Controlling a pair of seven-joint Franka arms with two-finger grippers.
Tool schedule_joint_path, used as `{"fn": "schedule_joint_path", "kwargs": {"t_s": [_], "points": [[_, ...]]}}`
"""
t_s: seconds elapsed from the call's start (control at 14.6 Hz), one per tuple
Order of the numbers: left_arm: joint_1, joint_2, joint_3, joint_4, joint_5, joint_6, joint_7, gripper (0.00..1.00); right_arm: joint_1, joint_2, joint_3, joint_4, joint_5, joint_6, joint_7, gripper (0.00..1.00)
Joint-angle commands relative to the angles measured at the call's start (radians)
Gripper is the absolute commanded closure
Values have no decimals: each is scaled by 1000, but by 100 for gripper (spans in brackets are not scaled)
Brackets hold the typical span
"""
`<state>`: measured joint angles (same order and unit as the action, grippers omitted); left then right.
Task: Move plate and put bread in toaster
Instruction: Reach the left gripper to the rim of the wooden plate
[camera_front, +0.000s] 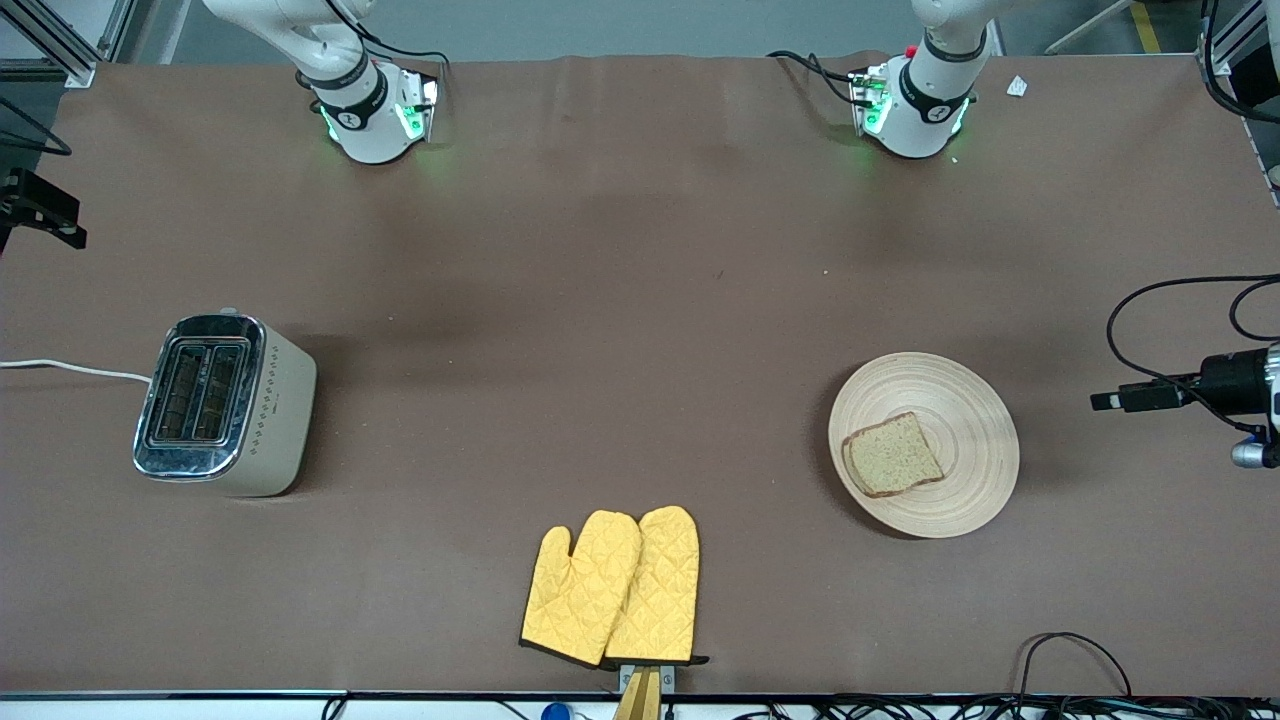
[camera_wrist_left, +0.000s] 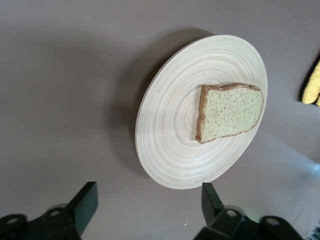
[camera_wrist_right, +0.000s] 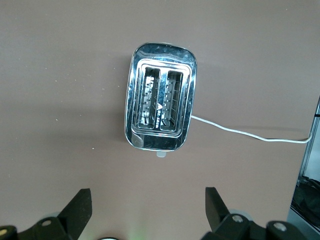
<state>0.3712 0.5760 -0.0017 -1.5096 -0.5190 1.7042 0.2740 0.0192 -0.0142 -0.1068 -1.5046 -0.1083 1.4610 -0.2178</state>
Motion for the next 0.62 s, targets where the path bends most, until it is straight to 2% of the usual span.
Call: {"fn": "schedule_joint_path", "kwargs": {"t_s": [0.0,0.14,0.55], "points": [[40,92,-9,34,-134,-5,40,12,-15,3,2,0,33,-10,59,0],[38,139,-9,35,-183,6,82,22,-42,3,1,0,88,-28,144,0],[46,238,-9,35,-260,83,155,38,-31,-1,9,1,81,-39,141,0]]}}
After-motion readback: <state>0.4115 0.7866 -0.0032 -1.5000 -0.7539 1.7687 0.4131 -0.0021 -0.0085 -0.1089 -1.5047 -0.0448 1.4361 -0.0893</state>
